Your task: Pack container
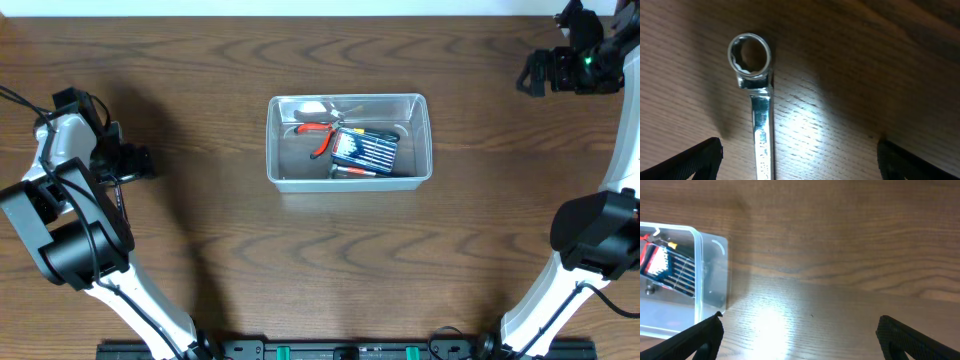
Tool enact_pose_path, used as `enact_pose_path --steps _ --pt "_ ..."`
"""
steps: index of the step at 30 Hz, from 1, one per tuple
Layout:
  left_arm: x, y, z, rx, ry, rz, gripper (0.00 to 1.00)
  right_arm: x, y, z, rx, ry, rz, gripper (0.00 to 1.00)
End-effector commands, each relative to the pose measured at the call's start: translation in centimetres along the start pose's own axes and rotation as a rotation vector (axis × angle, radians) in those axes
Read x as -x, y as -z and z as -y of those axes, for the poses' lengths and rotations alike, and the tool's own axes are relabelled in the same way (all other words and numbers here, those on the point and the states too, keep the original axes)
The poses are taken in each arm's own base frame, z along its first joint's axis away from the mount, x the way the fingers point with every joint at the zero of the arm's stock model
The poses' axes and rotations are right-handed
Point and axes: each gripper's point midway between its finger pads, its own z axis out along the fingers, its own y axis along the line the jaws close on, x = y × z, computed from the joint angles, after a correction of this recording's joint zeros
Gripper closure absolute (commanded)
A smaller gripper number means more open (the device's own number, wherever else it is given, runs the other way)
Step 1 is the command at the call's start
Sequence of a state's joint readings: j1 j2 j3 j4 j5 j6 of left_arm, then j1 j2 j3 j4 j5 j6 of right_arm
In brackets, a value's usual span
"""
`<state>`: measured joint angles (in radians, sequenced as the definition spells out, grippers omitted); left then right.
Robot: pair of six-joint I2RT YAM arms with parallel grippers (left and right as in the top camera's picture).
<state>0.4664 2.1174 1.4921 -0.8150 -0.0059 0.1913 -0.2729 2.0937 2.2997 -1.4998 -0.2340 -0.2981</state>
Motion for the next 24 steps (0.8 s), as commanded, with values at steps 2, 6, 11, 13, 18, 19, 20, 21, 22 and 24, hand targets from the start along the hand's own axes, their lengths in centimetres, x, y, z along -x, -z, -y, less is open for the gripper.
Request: enact_pose_path --steps 2,6,11,13,18,19,20,21,22,24 --pt "-1.9 -2.1 0.1 -0.004 -0.016 -0.06 0.02 -0.4 -0.4 0.5 -0.023 -0.018 -0.023 0.01" --pt "-2.2 -2.4 0.2 -0.004 -0.017 -0.066 0.02 -0.4 -0.4 0.5 -0.022 -0.018 -0.024 0.01" --pt "-2.5 -2.4 0.2 -0.006 -0.018 -0.079 0.04 -0.4 -0.4 0.5 -0.022 -0.018 -0.024 0.01" --pt "-2.6 -2.4 0.1 -0.001 -0.018 -0.082 0.11 -0.4 -0.4 0.5 -0.022 -0.018 -0.025 0.01" --pt "-3.2 -2.3 -1.2 0.078 -0.019 -0.111 0.14 -0.4 -0.4 0.5 -0.022 -0.018 -0.027 0.01" --pt "-3.3 -2.2 -1.3 0.081 -0.02 -0.116 0.14 -0.5 -0.4 0.5 -0.021 -0.019 -0.028 0.01" --pt "-3.4 -2.2 -1.3 0.081 -0.02 -0.118 0.14 -0.5 -0.4 0.5 -0.021 -0.019 -0.029 0.01" --pt "-3.4 -2.2 -1.3 0.081 -0.02 -0.118 0.13 -0.5 -0.4 0.5 -0.02 -0.02 -0.03 0.01" --pt "-3.4 -2.2 -1.3 0.081 -0.02 -0.118 0.13 -0.6 -0.4 0.4 -0.02 -0.02 -0.031 0.01" --pt "-3.4 -2.2 -1.3 0.081 -0.02 -0.118 0.13 -0.6 -0.4 0.4 -0.019 -0.024 -0.035 0.01"
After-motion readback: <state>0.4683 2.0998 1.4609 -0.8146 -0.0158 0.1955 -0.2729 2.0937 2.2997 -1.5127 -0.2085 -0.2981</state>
